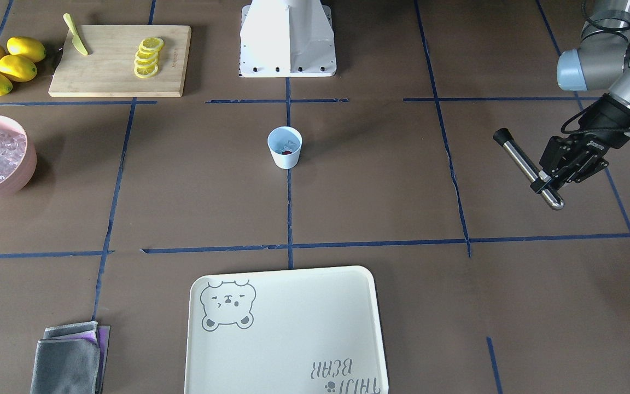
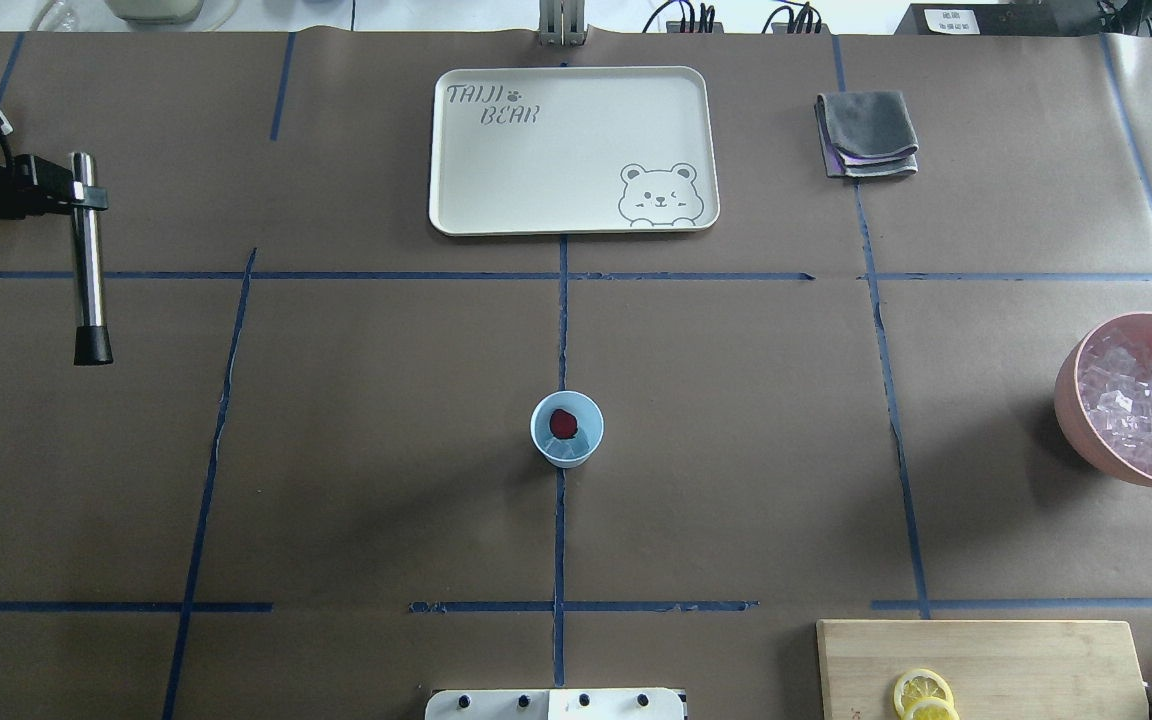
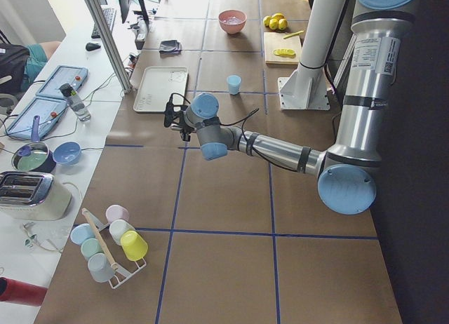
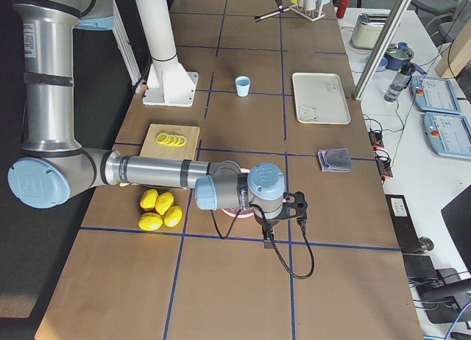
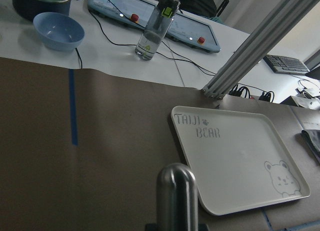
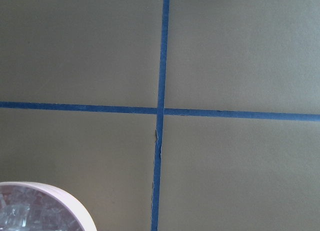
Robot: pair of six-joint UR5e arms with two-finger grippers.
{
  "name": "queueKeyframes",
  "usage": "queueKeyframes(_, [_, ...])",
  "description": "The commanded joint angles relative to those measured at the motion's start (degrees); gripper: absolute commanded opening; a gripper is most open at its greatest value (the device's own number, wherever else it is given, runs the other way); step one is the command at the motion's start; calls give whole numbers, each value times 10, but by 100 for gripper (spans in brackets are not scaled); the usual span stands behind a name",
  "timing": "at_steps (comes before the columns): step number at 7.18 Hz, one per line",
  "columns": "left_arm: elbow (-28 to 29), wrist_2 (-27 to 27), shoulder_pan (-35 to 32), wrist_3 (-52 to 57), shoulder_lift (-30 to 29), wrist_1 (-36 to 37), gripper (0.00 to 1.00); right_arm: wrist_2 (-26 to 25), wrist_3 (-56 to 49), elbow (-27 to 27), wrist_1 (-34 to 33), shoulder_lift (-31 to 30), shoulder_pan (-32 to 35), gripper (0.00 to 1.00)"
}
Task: Mash ice and strawberries in cup
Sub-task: 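Carry the muddler back and lay it on the table, releasing it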
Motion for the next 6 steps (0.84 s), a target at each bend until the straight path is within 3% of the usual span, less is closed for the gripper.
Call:
queueKeyframes(1, [7,-50,-5,10,49,71,0,-1,0,1,0,0,0,99])
queueKeyframes(4, [122,-43,-5,201,55,78,0,-1,0,1,0,3,0,99])
queueKeyframes(6, [166,-40,-16,279,55,78,0,-1,0,1,0,3,0,99])
